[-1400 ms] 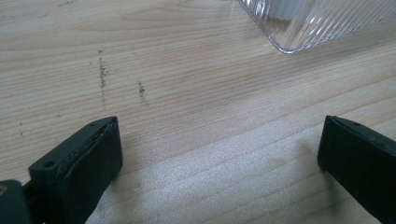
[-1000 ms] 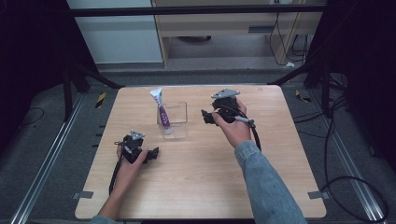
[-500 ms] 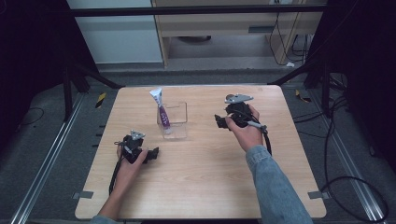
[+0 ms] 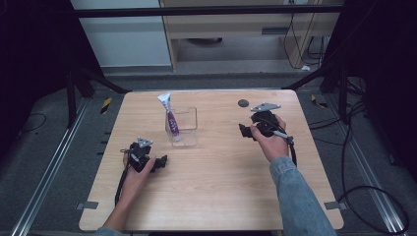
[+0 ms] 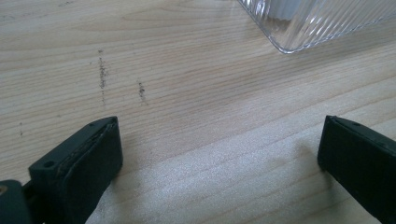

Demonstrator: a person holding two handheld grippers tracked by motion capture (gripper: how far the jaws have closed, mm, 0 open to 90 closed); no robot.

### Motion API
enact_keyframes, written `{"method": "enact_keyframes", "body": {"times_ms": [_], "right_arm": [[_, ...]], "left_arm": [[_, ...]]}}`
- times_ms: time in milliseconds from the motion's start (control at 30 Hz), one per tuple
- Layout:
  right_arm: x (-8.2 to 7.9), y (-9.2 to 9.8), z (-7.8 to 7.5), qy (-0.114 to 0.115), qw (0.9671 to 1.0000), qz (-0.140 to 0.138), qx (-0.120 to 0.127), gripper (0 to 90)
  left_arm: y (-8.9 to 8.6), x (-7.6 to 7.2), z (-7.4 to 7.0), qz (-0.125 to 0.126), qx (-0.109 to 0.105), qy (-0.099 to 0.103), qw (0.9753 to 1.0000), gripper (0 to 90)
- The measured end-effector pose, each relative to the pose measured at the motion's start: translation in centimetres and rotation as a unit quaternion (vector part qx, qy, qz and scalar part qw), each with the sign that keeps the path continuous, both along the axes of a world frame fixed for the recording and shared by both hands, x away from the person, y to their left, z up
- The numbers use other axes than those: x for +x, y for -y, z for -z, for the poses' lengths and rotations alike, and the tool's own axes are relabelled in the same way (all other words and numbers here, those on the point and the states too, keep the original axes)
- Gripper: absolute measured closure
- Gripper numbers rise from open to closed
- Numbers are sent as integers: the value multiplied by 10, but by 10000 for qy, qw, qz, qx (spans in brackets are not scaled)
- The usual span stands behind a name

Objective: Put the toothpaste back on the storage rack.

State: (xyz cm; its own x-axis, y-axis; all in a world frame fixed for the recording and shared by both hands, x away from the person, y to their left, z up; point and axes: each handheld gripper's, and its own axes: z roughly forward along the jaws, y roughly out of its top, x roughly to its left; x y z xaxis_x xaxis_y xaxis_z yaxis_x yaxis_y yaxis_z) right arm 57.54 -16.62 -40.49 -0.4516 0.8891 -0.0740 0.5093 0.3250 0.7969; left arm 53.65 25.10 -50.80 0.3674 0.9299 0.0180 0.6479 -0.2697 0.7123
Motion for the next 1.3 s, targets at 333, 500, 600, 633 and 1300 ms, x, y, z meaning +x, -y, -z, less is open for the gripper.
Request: {"method": "enact_keyframes", "body": {"times_ms": [333, 500, 600, 633, 1300], "right_arm": [[-3, 21, 11, -108, 9998, 188, 17, 208], [-6, 32, 21, -201, 9993, 318, 67, 209], [-6, 39, 26, -234, 9991, 348, 73, 208], [-6, 43, 29, -256, 9989, 386, 106, 208], [-24, 72, 73, -598, 9953, 678, 359, 198]], "left_arm": [[0, 0, 0, 9, 0, -1, 10000, 0], [0, 0, 0, 17, 9, -8, 10000, 0], [0, 0, 0, 16, 9, -7, 10000, 0], [0, 0, 0, 18, 7, -6, 10000, 0], [0, -1, 0, 35, 12, 1, 10000, 0]]}}
